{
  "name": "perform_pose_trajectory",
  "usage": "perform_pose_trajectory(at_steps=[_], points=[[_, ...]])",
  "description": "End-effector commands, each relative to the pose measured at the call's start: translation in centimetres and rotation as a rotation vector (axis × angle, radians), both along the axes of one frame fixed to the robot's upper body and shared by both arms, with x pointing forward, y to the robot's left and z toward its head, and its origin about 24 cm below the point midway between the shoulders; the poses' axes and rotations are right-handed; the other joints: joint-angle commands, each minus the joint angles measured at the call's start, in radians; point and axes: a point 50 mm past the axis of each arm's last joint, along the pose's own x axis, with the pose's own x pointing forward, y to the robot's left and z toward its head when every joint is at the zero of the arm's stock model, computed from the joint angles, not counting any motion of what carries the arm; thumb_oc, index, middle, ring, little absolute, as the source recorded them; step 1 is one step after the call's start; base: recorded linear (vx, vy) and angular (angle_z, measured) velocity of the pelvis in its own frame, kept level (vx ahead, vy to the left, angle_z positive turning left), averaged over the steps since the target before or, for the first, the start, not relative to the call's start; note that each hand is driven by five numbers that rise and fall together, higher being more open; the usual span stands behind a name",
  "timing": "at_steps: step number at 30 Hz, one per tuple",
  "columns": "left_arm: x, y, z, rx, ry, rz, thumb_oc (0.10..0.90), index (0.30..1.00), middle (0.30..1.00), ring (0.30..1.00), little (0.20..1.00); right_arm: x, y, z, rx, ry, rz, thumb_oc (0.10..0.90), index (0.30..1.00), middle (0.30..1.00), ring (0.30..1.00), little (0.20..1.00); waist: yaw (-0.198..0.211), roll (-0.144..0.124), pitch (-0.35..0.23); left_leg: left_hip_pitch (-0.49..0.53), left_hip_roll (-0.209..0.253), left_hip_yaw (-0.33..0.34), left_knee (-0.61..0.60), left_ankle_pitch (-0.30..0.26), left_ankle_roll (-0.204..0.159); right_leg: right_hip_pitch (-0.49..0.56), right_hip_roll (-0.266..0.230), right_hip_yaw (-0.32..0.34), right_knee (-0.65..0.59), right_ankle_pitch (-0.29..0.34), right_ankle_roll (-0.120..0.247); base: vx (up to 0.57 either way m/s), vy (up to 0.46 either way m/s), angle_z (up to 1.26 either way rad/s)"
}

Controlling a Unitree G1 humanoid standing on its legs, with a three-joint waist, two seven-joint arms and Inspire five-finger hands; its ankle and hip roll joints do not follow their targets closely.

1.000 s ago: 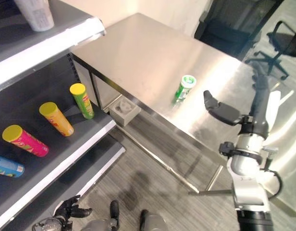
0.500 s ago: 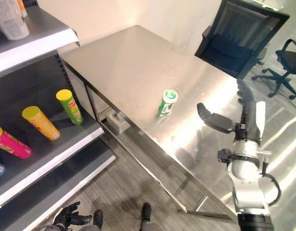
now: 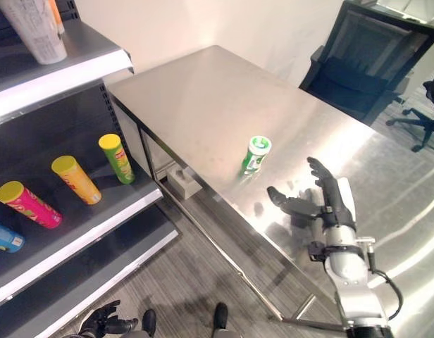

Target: Put the goods on the table back onto the shelves and tidy them up.

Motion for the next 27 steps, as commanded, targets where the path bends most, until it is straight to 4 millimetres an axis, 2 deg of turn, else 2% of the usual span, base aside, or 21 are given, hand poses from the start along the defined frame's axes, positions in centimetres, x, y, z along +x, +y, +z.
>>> perform_pose_trajectory(at_steps=[1, 7, 20, 27], points=[[1.6, 1.3, 0.8, 0.063, -0.055, -0.069, 0.800, 0.900, 0.900, 0.900, 0.900, 2.0, 0.1, 6.2, -0.059, -0.310, -0.029, 0.800, 0.900, 0.900, 0.900, 0.900, 0.020, -0.027, -0.034, -0.005, -0.020, 0.025, 0.004, -0.078, 0.011, 0.032, -0.060, -0.032, 0.011, -0.082, 0.082, 0.00, 0.000, 0.00], [1.4, 1.7, 0.8, 0.079, -0.041, -0.071, 0.800, 0.900, 0.900, 0.900, 0.900, 2.8, 0.3, 6.1, -0.016, -0.313, -0.040, 0.800, 0.900, 0.900, 0.900, 0.900, 0.032, -0.029, -0.027, -0.018, -0.026, 0.015, 0.004, -0.075, 0.010, 0.033, -0.069, -0.049, 0.011, -0.081, 0.082, 0.01, 0.004, 0.06], [1.8, 1.7, 0.9, 0.084, -0.045, -0.066, 0.800, 0.900, 0.900, 0.900, 0.900, 4.5, 1.0, 7.1, -0.011, -0.341, -0.040, 0.800, 0.900, 0.900, 0.900, 0.900, 0.067, -0.043, -0.005, -0.052, -0.034, -0.013, 0.004, -0.064, 0.009, 0.021, -0.079, -0.078, 0.013, -0.079, 0.084, 0.01, -0.002, 0.12], [1.8, 1.8, 0.9, 0.094, -0.042, -0.059, 0.800, 0.900, 0.900, 0.900, 0.900, 4.7, 0.2, 7.0, -0.078, -0.313, -0.104, 0.800, 0.900, 0.900, 0.900, 0.900, 0.076, -0.053, 0.002, -0.062, -0.035, -0.024, 0.004, -0.061, 0.008, 0.020, -0.080, -0.089, 0.013, -0.081, 0.084, 0.02, -0.005, 0.11]])
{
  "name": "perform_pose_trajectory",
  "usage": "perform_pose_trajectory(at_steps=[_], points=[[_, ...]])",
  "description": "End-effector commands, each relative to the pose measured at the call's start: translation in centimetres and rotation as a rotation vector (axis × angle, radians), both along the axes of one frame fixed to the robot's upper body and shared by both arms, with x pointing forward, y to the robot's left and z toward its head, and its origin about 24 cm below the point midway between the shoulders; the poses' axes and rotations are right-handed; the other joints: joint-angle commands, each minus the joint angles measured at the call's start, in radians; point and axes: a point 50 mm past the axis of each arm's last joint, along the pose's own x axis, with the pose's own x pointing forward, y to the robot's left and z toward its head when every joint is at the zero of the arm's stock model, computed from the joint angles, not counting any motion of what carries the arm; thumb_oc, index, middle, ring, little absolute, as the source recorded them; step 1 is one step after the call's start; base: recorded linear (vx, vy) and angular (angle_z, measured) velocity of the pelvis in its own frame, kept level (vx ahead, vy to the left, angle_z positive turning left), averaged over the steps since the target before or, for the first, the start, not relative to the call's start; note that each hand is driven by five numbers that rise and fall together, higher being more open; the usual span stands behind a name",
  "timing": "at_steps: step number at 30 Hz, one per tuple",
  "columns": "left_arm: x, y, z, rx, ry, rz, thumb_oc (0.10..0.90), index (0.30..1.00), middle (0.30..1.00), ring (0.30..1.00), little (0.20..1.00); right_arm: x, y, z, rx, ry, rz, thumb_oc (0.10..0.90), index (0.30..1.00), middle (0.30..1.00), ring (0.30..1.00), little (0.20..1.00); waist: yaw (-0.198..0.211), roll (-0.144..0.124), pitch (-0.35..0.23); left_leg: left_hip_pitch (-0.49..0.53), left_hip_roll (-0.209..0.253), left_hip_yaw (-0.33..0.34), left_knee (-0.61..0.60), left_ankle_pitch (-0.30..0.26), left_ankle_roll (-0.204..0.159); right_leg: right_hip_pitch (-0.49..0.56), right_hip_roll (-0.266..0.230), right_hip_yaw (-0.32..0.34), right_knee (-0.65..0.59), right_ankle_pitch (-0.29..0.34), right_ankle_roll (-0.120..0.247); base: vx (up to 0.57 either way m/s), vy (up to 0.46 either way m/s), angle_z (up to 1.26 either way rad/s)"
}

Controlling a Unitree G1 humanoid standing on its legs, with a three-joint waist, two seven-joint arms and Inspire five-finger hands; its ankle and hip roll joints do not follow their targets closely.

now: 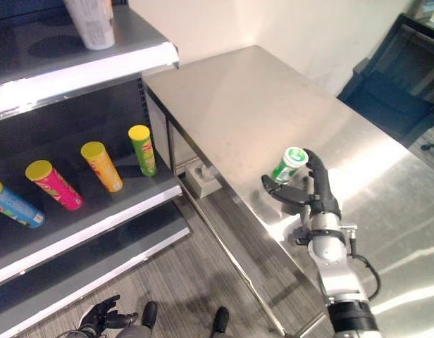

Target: Put the goods on the table back onto the shelves and tidy them up.

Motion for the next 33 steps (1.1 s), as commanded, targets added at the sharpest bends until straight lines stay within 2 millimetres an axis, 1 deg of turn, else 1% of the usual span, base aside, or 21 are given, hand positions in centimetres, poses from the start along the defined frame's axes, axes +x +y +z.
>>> perform_pose_trajectory(at_steps=[1, 7, 10, 16, 17, 18, 19, 27, 33], points=[[0.8, 1.4, 0.5, 0.085, -0.007, -0.050, 0.800, 0.900, 0.900, 0.900, 0.900, 1.5, -1.1, 6.9, -0.118, -0.258, -0.055, 0.800, 0.900, 0.900, 0.900, 0.900, 0.019, -0.016, 0.005, -0.002, -0.013, 0.059, 0.003, -0.074, 0.014, 0.025, -0.059, -0.008, 0.014, -0.071, 0.071, 0.00, 0.000, 0.00], [0.9, 1.4, 0.6, 0.089, -0.014, -0.045, 0.800, 0.900, 0.900, 0.900, 0.900, 1.6, -1.7, 6.9, -0.105, -0.265, -0.103, 0.800, 0.900, 0.900, 0.900, 0.900, 0.023, -0.019, 0.013, -0.006, -0.014, 0.055, 0.003, -0.074, 0.015, 0.022, -0.059, -0.011, 0.014, -0.071, 0.072, 0.00, 0.000, 0.00], [1.0, 1.4, 0.6, 0.088, -0.014, -0.045, 0.800, 0.900, 0.900, 0.900, 0.900, 1.8, -1.7, 7.0, -0.104, -0.265, -0.107, 0.800, 0.900, 0.900, 0.900, 0.900, 0.024, -0.019, 0.014, -0.006, -0.014, 0.056, 0.003, -0.075, 0.015, 0.019, -0.060, -0.008, 0.014, -0.070, 0.072, 0.00, 0.000, 0.00], [1.3, 1.2, 0.7, 0.088, -0.029, -0.042, 0.800, 0.900, 0.900, 0.900, 0.900, 2.7, -1.4, 8.3, -0.088, -0.313, -0.118, 0.800, 0.900, 0.900, 0.900, 0.900, 0.029, -0.023, 0.017, -0.006, -0.012, 0.063, 0.003, -0.076, 0.016, 0.010, -0.056, 0.003, 0.011, -0.067, 0.071, 0.00, 0.002, -0.03], [1.4, 1.2, 0.8, 0.087, -0.031, -0.041, 0.800, 0.900, 0.900, 0.900, 0.900, 2.8, -1.3, 8.4, -0.087, -0.317, -0.116, 0.733, 0.799, 0.799, 0.799, 0.799, 0.030, -0.024, 0.017, -0.005, -0.013, 0.063, 0.003, -0.077, 0.016, 0.011, -0.055, 0.004, 0.011, -0.067, 0.071, 0.00, 0.000, 0.00], [1.4, 1.2, 0.8, 0.086, -0.035, -0.042, 0.800, 0.900, 0.900, 0.900, 0.900, 2.9, -1.4, 8.5, -0.082, -0.322, -0.117, 0.496, 0.444, 0.444, 0.444, 0.444, 0.031, -0.025, 0.017, -0.004, -0.012, 0.063, 0.003, -0.078, 0.016, 0.012, -0.055, 0.002, 0.011, -0.068, 0.071, 0.00, 0.000, 0.00], [1.4, 1.2, 0.8, 0.084, -0.034, -0.042, 0.800, 0.900, 0.900, 0.900, 0.900, 3.1, -1.3, 8.6, -0.075, -0.323, -0.118, 0.400, 0.300, 0.300, 0.300, 0.300, 0.031, -0.025, 0.017, -0.004, -0.013, 0.063, 0.003, -0.078, 0.016, 0.013, -0.055, 0.002, 0.011, -0.068, 0.071, 0.00, 0.000, 0.00], [1.0, 1.3, 0.6, 0.087, -0.016, -0.031, 0.800, 0.900, 0.900, 0.900, 0.900, 3.1, -1.0, 9.0, -0.072, -0.344, -0.110, 0.400, 0.300, 0.300, 0.300, 0.300, 0.034, -0.029, 0.014, 0.003, -0.010, 0.060, 0.003, -0.081, 0.015, 0.021, -0.054, -0.003, 0.011, -0.072, 0.070, 0.00, 0.000, 0.00], [0.9, 1.8, 0.6, 0.102, -0.008, -0.023, 0.800, 0.900, 0.900, 0.900, 0.900, 2.2, -0.9, 9.9, -0.126, -0.375, -0.088, 0.400, 0.300, 0.300, 0.300, 0.300, 0.029, -0.032, 0.007, 0.019, -0.006, 0.061, 0.003, -0.088, 0.015, 0.035, -0.051, -0.002, 0.011, -0.079, 0.068, 0.00, 0.000, 0.00]])
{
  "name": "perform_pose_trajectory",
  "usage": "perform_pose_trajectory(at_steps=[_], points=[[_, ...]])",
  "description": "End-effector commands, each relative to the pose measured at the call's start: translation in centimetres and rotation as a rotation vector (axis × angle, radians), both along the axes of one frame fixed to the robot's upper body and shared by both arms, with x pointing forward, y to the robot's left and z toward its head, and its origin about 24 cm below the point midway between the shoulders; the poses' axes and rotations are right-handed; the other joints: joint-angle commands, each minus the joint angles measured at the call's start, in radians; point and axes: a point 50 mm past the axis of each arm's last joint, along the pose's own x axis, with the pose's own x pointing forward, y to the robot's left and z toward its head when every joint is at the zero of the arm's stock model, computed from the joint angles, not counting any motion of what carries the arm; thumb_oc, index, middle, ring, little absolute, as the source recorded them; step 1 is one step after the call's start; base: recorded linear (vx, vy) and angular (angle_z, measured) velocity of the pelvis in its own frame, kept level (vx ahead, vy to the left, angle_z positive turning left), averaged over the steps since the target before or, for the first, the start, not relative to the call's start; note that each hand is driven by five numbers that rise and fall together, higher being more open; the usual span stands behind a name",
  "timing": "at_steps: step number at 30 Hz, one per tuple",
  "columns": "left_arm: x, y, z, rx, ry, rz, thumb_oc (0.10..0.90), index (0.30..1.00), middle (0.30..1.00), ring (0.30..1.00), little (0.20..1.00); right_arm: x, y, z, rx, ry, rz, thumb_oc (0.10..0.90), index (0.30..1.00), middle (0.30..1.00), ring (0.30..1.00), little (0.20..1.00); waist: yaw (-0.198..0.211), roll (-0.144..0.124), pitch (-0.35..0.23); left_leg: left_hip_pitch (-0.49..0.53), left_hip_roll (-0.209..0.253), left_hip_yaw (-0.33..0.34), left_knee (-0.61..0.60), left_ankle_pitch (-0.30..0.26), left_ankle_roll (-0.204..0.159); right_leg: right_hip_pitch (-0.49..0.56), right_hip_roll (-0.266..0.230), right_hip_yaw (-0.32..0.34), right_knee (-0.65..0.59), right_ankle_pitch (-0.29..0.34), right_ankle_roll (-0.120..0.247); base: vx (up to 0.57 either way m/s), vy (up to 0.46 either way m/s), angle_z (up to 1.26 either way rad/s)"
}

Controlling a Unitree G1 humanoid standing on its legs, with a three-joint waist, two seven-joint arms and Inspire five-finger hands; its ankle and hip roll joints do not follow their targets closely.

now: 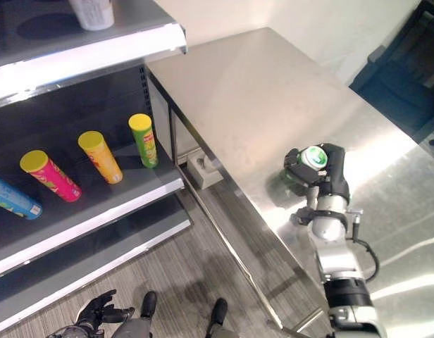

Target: Put the goods on the table back onto the shelves and tidy them up.

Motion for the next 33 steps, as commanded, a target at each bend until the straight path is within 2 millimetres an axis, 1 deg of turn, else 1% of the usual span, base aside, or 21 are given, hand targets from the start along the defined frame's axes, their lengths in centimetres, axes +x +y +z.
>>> perform_pose_trajectory(at_steps=[1, 5, 7, 9, 12, 13, 16, 17, 18, 19, 20, 22, 25, 27, 28, 29, 30, 31, 32, 33], points=[[0.0, 1.5, 0.3, 0.078, 0.020, -0.036, 0.800, 0.900, 0.900, 0.900, 0.900, -0.4, -0.5, 7.2, -0.150, -0.263, 0.021, 0.400, 0.300, 0.300, 0.300, 0.300, 0.023, -0.023, -0.033, 0.029, 0.001, 0.059, 0.003, -0.090, 0.014, 0.046, -0.045, -0.002, 0.016, -0.077, 0.063, 0.00, 0.000, 0.00], [-0.3, 1.9, 0.3, 0.084, 0.029, -0.030, 0.800, 0.900, 0.900, 0.900, 0.900, -1.3, -0.5, 7.5, -0.179, -0.276, 0.030, 0.400, 0.300, 0.300, 0.300, 0.300, 0.017, -0.021, -0.044, 0.045, 0.006, 0.066, 0.003, -0.096, 0.013, 0.057, -0.043, -0.002, 0.017, -0.083, 0.062, 0.00, 0.000, 0.00], [-0.2, 2.0, 0.4, 0.087, 0.027, -0.037, 0.800, 0.900, 0.900, 0.900, 0.900, -1.6, -0.4, 8.0, -0.194, -0.295, 0.042, 0.400, 0.300, 0.300, 0.300, 0.300, 0.013, -0.019, -0.049, 0.053, 0.011, 0.069, 0.003, -0.098, 0.012, 0.064, -0.041, -0.001, 0.017, -0.087, 0.061, 0.00, -0.035, -0.03], [-0.2, 2.2, 0.4, 0.092, 0.026, -0.037, 0.800, 0.900, 0.900, 0.900, 0.900, -2.1, 0.1, 9.2, -0.208, -0.347, 0.078, 0.400, 0.300, 0.300, 0.300, 0.300, 0.007, -0.016, -0.060, 0.065, 0.017, 0.074, 0.003, -0.101, 0.009, 0.073, -0.037, -0.001, 0.017, -0.093, 0.058, 0.00, -0.062, -0.07], [0.0, 2.3, 0.6, 0.090, 0.018, -0.043, 0.800, 0.900, 0.900, 0.900, 0.900, -2.4, 0.8, 11.0, -0.173, -0.436, 0.151, 0.400, 0.300, 0.300, 0.300, 0.300, 0.005, -0.012, -0.071, 0.077, 0.025, 0.076, 0.003, -0.101, 0.003, 0.087, -0.030, -0.002, 0.017, -0.102, 0.054, 0.00, -0.063, -0.02], [0.0, 2.3, 0.6, 0.089, 0.018, -0.043, 0.800, 0.900, 0.900, 0.900, 0.900, -2.4, 0.8, 11.0, -0.172, -0.436, 0.151, 0.400, 0.300, 0.300, 0.300, 0.300, 0.005, -0.011, -0.070, 0.078, 0.025, 0.075, 0.003, -0.101, 0.003, 0.088, -0.030, -0.002, 0.017, -0.102, 0.053, -0.01, -0.060, 0.00], [0.2, 2.2, 0.7, 0.075, 0.006, -0.053, 0.800, 0.900, 0.900, 0.900, 0.900, -2.6, 1.4, 13.4, -0.183, -0.524, 0.218, 0.400, 0.300, 0.300, 0.300, 0.300, 0.006, -0.010, -0.082, 0.085, 0.037, 0.072, 0.003, -0.097, -0.008, 0.103, -0.020, -0.005, 0.017, -0.115, 0.046, -0.03, -0.100, 0.01], [0.1, 2.3, 0.7, 0.067, 0.007, -0.053, 0.800, 0.900, 0.900, 0.900, 0.900, -2.9, 2.0, 15.0, -0.192, -0.578, 0.267, 0.400, 0.300, 0.300, 0.300, 0.300, 0.010, -0.009, -0.090, 0.084, 0.047, 0.066, 0.003, -0.090, -0.019, 0.112, -0.011, -0.014, 0.017, -0.124, 0.041, -0.06, -0.255, 0.08], [0.0, 2.2, 0.6, 0.058, 0.011, -0.062, 0.800, 0.900, 0.900, 0.900, 0.900, -3.1, 3.2, 17.3, -0.199, -0.661, 0.355, 0.400, 0.300, 0.300, 0.300, 0.300, 0.021, -0.011, -0.103, 0.078, 0.062, 0.049, 0.003, -0.075, -0.035, 0.125, 0.006, -0.023, 0.018, -0.141, 0.029, -0.06, -0.230, 0.16], [0.0, 2.1, 0.6, 0.057, 0.011, -0.061, 0.800, 0.900, 0.900, 0.900, 0.900, -3.1, 3.2, 17.4, -0.199, -0.661, 0.357, 0.400, 0.300, 0.300, 0.300, 0.300, 0.019, -0.010, -0.102, 0.077, 0.063, 0.047, 0.003, -0.075, -0.036, 0.125, 0.007, -0.025, 0.018, -0.142, 0.028, -0.06, -0.203, 0.25], [0.0, 2.2, 0.6, 0.054, 0.012, -0.062, 0.800, 0.900, 0.900, 0.900, 0.900, -3.2, 3.6, 18.3, -0.200, -0.692, 0.393, 0.400, 0.300, 0.300, 0.300, 0.300, 0.026, -0.011, -0.106, 0.074, 0.069, 0.040, 0.003, -0.067, -0.041, 0.130, 0.014, -0.026, 0.018, -0.148, 0.023, -0.04, -0.112, 0.21], [-0.4, 2.2, 0.5, 0.047, 0.024, -0.066, 0.800, 0.900, 0.900, 0.900, 0.900, -3.1, 4.6, 20.0, -0.189, -0.742, 0.470, 0.400, 0.300, 0.300, 0.300, 0.300, 0.038, -0.011, -0.112, 0.068, 0.081, 0.022, 0.003, -0.052, -0.053, 0.139, 0.031, -0.033, 0.018, -0.162, 0.011, -0.06, -0.165, 0.14], [-1.0, 2.3, 0.3, 0.026, 0.034, -0.039, 0.800, 0.900, 0.900, 0.900, 0.900, -3.1, 6.7, 21.6, -0.150, -0.794, 0.617, 0.400, 0.300, 0.300, 0.300, 0.300, 0.060, -0.004, -0.112, 0.052, 0.100, -0.016, 0.003, -0.027, -0.069, 0.146, 0.059, -0.048, 0.018, -0.179, -0.009, -0.06, -0.165, 0.20], [-1.5, 2.8, 0.3, 0.027, 0.042, -0.013, 0.800, 0.900, 0.900, 0.900, 0.900, -3.2, 8.0, 22.8, -0.129, -0.826, 0.712, 0.400, 0.300, 0.300, 0.300, 0.300, 0.081, -0.001, -0.107, 0.034, 0.114, -0.043, 0.003, 0.001, -0.083, 0.146, 0.077, -0.060, 0.016, -0.187, -0.019, -0.11, -0.194, 0.38], [-1.9, 3.4, 0.3, 0.036, 0.052, 0.010, 0.800, 0.900, 0.900, 0.900, 0.900, -3.5, 8.9, 24.3, -0.143, -0.856, 0.770, 0.400, 0.300, 0.300, 0.300, 0.300, 0.104, 0.000, -0.095, 0.006, 0.124, -0.068, 0.003, 0.033, -0.099, 0.143, 0.089, -0.079, 0.016, -0.193, -0.027, -0.16, -0.180, 0.39], [-1.6, 3.5, 0.4, 0.039, 0.044, 0.011, 0.800, 0.900, 0.900, 0.900, 0.900, -3.8, 9.1, 25.3, -0.158, -0.875, 0.791, 0.400, 0.300, 0.300, 0.300, 0.300, 0.109, 0.002, -0.082, -0.016, 0.125, -0.071, 0.005, 0.051, -0.103, 0.141, 0.087, -0.097, 0.016, -0.194, -0.027, -0.21, -0.121, 0.50], [-1.3, 3.6, 0.5, 0.045, 0.041, 0.004, 0.800, 0.900, 0.900, 0.900, 0.900, -3.9, 9.3, 25.8, -0.181, -0.877, 0.805, 0.400, 0.300, 0.300, 0.300, 0.300, 0.107, -0.005, -0.066, -0.045, 0.135, -0.021, 0.023, 0.070, -0.106, 0.140, 0.073, -0.130, 0.016, -0.190, -0.025, -0.20, -0.017, 0.60], [-1.1, 3.6, 0.6, 0.046, 0.034, 0.000, 0.800, 0.900, 0.900, 0.900, 0.900, -3.9, 9.5, 26.3, -0.201, -0.868, 0.809, 0.400, 0.300, 0.300, 0.300, 0.300, 0.103, -0.013, -0.062, -0.056, 0.153, 0.054, 0.051, 0.065, -0.091, 0.136, 0.060, -0.159, 0.016, -0.189, -0.025, -0.21, -0.001, 1.14], [-1.0, 3.6, 0.6, 0.041, 0.028, 0.003, 0.800, 0.900, 0.900, 0.900, 0.900, -3.8, 10.1, 26.8, -0.213, -0.869, 0.830, 0.400, 0.300, 0.300, 0.300, 0.300, 0.104, -0.019, -0.059, -0.063, 0.170, 0.112, 0.091, 0.048, -0.076, 0.129, 0.048, -0.179, 0.017, -0.180, -0.022, -0.20, 0.020, 1.69], [-1.1, 3.6, 0.6, 0.044, 0.033, -0.003, 0.800, 0.900, 0.900, 0.900, 0.900, -3.6, 10.8, 27.4, -0.224, -0.858, 0.856, 0.400, 0.300, 0.300, 0.300, 0.300, 0.100, -0.024, -0.057, -0.051, 0.178, 0.143, 0.166, -0.008, -0.070, 0.119, 0.026, -0.202, 0.024, -0.163, -0.018, -0.16, 0.042, 1.28]])
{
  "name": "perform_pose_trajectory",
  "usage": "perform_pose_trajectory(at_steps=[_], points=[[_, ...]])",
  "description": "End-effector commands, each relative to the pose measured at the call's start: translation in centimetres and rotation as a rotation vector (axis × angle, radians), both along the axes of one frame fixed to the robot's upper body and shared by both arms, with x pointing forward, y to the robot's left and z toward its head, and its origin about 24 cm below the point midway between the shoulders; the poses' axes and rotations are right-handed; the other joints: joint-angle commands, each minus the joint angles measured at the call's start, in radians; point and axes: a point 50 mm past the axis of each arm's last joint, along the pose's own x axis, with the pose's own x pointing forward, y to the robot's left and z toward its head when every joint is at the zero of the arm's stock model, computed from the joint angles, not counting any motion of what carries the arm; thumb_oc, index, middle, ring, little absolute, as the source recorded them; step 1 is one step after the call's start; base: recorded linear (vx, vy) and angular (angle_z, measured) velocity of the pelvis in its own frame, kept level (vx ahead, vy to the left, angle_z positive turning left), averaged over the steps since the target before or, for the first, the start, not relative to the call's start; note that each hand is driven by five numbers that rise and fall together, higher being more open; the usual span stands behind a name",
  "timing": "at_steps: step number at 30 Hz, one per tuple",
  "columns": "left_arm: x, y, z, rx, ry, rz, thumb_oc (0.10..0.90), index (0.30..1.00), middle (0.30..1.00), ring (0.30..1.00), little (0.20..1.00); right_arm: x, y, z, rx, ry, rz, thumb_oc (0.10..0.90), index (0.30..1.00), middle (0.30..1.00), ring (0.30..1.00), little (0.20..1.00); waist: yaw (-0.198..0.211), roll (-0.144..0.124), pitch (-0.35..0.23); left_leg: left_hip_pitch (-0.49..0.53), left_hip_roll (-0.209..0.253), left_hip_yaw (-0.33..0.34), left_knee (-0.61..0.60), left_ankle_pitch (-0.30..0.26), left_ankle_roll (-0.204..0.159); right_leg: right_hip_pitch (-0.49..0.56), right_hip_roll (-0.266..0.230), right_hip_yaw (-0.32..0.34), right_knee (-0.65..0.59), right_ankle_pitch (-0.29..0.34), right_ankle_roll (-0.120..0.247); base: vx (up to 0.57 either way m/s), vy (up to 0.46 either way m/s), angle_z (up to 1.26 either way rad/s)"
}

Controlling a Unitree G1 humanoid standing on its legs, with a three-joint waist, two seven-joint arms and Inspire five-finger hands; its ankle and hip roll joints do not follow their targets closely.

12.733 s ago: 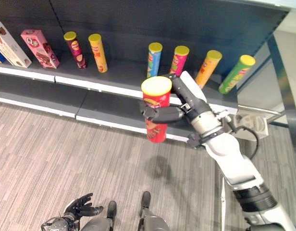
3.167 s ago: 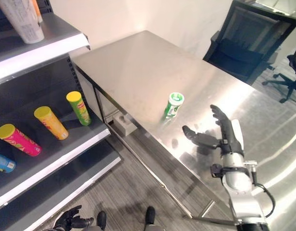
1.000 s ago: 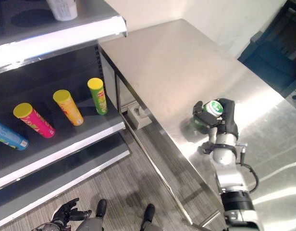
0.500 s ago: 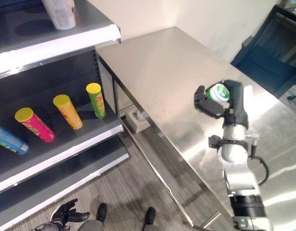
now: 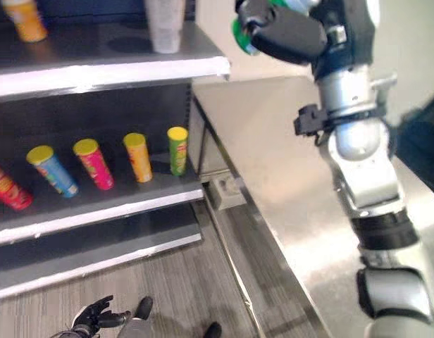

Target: Put the goods on the table back onto the shelves and tidy them up.

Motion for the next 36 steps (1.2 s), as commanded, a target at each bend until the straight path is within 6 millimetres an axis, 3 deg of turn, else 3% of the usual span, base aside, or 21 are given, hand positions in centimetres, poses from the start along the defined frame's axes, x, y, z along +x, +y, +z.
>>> perform_pose_trajectory(at_steps=[1, 4, 6, 7, 10, 11, 16, 20, 21, 24, 25, 28, 36], points=[[-1.1, 2.4, 0.5, 0.073, 0.031, -0.060, 0.800, 0.900, 0.900, 0.900, 0.900, -2.3, 1.2, 3.8, 0.097, -0.177, 0.170, 0.400, 0.300, 0.300, 0.300, 0.300, -0.013, -0.071, -0.030, 0.068, 0.056, 0.049, 0.131, -0.111, -0.033, 0.030, -0.089, 0.006, 0.026, -0.103, 0.125, -0.10, 0.044, 0.63], [-1.3, 2.0, 0.3, 0.064, 0.047, -0.077, 0.800, 0.900, 0.900, 0.900, 0.900, -2.5, 1.3, 4.7, 0.094, -0.185, 0.185, 0.400, 0.300, 0.300, 0.300, 0.300, -0.027, -0.052, -0.051, 0.103, 0.060, 0.067, 0.095, -0.123, -0.044, 0.045, -0.092, -0.009, 0.024, -0.110, 0.137, 0.08, 0.170, 0.60], [-2.0, 1.7, -0.1, 0.055, 0.079, -0.084, 0.800, 0.900, 0.900, 0.900, 0.900, -1.8, 1.4, 4.7, 0.106, -0.151, 0.201, 0.400, 0.300, 0.300, 0.300, 0.300, -0.022, -0.034, -0.080, 0.140, 0.032, 0.089, 0.018, -0.117, -0.040, 0.049, -0.104, -0.025, 0.025, -0.094, 0.150, 0.09, 0.277, 0.87], [-2.4, 1.6, -0.4, 0.068, 0.108, -0.113, 0.800, 0.900, 0.900, 0.900, 0.900, -1.0, 1.4, 4.2, 0.112, -0.095, 0.217, 0.400, 0.300, 0.300, 0.300, 0.300, -0.013, -0.030, -0.108, 0.152, -0.002, 0.079, -0.029, -0.117, -0.032, 0.057, -0.139, -0.054, 0.032, -0.078, 0.168, 0.08, 0.298, 0.64], [-2.5, 1.8, -0.4, 0.078, 0.113, -0.123, 0.800, 0.900, 0.900, 0.900, 0.900, -0.2, 1.7, 4.0, 0.114, -0.055, 0.224, 0.400, 0.300, 0.300, 0.300, 0.300, -0.002, -0.032, -0.114, 0.152, -0.027, 0.070, -0.031, -0.127, -0.020, 0.058, -0.166, -0.059, 0.043, -0.071, 0.179, 0.05, 0.238, 0.33], [-2.6, 2.0, -0.3, 0.085, 0.116, -0.123, 0.800, 0.900, 0.900, 0.900, 0.900, 0.5, 1.8, 3.9, 0.112, -0.024, 0.213, 0.400, 0.300, 0.300, 0.300, 0.300, 0.014, -0.038, -0.117, 0.150, -0.055, 0.065, -0.032, -0.138, -0.007, 0.055, -0.199, -0.067, 0.055, -0.052, 0.196, 0.03, 0.217, 0.34], [-2.8, 2.7, -0.2, 0.109, 0.120, -0.112, 0.800, 0.900, 0.900, 0.900, 0.900, 1.8, 1.2, 3.9, 0.141, 0.016, 0.161, 0.400, 0.300, 0.300, 0.300, 0.300, 0.042, -0.051, -0.116, 0.144, -0.119, 0.057, -0.034, -0.164, 0.023, 0.044, -0.267, -0.072, 0.073, -0.014, 0.236, 0.02, 0.205, 0.06], [-2.8, 3.4, 0.1, 0.128, 0.116, -0.104, 0.800, 0.900, 0.900, 0.900, 0.900, 2.8, 1.2, 4.0, 0.120, 0.047, 0.116, 0.400, 0.300, 0.300, 0.300, 0.300, 0.060, -0.063, -0.106, 0.143, -0.146, 0.062, -0.037, -0.174, 0.043, 0.019, -0.303, -0.070, 0.125, -0.001, 0.251, -0.02, 0.133, -0.02], [-2.2, 4.1, 0.5, 0.149, 0.104, -0.105, 0.800, 0.900, 0.900, 0.900, 0.900, 3.2, 1.1, 4.0, 0.100, 0.067, 0.087, 0.400, 0.300, 0.300, 0.300, 0.300, 0.047, -0.069, -0.085, 0.129, -0.153, 0.052, -0.037, -0.148, 0.058, -0.028, -0.287, -0.002, 0.167, 0.002, 0.228, -0.13, 0.103, -0.05], [-0.8, 4.7, 1.2, 0.161, 0.056, -0.097, 0.800, 0.900, 0.900, 0.900, 0.900, 3.9, 0.2, 4.3, 0.065, 0.088, -0.008, 0.400, 0.300, 0.300, 0.300, 0.300, 0.021, -0.072, -0.064, 0.115, -0.156, 0.009, -0.037, -0.132, 0.066, -0.089, -0.190, 0.205, 0.161, -0.042, 0.210, -0.07, -0.009, 0.19], [-0.7, 4.8, 1.3, 0.161, 0.046, -0.090, 0.800, 0.900, 0.900, 0.900, 0.900, 4.1, -0.3, 4.5, 0.065, 0.091, -0.036, 0.400, 0.300, 0.300, 0.300, 0.300, 0.017, -0.073, -0.058, 0.117, -0.158, -0.006, -0.037, -0.129, 0.067, -0.090, -0.176, 0.243, 0.156, -0.046, 0.214, 0.01, -0.084, 0.37], [-0.6, 4.6, 1.2, 0.149, 0.037, -0.072, 0.800, 0.900, 0.900, 0.900, 0.900, 4.7, -0.9, 5.1, 0.072, 0.106, -0.076, 0.400, 0.300, 0.300, 0.300, 0.300, 0.024, -0.101, -0.060, 0.112, -0.155, -0.051, -0.032, -0.126, 0.062, -0.042, -0.153, 0.236, 0.091, -0.040, 0.205, 0.06, -0.132, 0.51], [-2.0, 3.1, 0.0, 0.114, 0.106, -0.095, 0.800, 0.900, 0.900, 0.900, 0.900, 5.3, -1.6, 5.4, 0.105, 0.112, -0.128, 0.400, 0.300, 0.300, 0.300, 0.300, 0.040, -0.127, -0.070, 0.109, -0.141, -0.094, -0.034, -0.125, 0.044, 0.011, -0.137, 0.168, 0.043, -0.050, 0.204, 0.06, -0.062, 0.25]])
